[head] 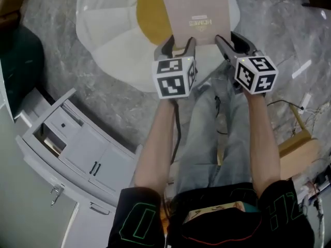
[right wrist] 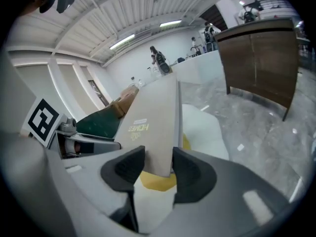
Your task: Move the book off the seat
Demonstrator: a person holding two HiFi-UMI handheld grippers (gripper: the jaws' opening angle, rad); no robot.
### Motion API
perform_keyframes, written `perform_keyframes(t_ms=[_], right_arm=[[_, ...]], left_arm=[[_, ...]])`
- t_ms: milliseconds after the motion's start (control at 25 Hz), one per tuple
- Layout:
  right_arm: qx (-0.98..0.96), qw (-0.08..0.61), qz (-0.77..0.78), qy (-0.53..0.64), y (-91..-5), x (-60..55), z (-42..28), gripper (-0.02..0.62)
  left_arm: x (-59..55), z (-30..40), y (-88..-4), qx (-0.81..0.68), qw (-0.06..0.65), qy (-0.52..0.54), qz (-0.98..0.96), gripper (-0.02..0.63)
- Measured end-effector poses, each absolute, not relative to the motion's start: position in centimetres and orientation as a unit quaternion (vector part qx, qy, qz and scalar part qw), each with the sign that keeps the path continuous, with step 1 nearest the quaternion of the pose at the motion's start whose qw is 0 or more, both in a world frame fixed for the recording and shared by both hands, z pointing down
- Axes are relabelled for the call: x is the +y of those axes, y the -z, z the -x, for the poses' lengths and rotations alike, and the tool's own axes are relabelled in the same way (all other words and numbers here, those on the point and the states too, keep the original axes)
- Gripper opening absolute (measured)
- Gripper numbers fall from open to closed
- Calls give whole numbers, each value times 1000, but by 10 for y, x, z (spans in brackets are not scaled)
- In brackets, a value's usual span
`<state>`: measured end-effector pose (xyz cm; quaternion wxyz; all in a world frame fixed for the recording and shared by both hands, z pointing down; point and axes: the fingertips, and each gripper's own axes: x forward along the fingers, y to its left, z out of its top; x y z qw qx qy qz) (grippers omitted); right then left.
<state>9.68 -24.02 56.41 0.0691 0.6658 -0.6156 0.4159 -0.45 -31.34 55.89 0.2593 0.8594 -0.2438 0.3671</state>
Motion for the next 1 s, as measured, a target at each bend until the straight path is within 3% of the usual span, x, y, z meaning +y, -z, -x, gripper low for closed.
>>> perform_keyframes(t_ms=[400,760,1000], right_arm=[[-475,-21,-789,-389,-504,-108,-172,178],[-295,-102,-876,-368,-486,87,-225,178],[-164,-181,-907,-342,-482,238,-212,178]], left_arm=[[-216,-107,-498,-71,170,-386,-904,232],[-38,-214,-481,126,83,-416,-897,232],[115,-241,-469,246,8,-414,-876,225]])
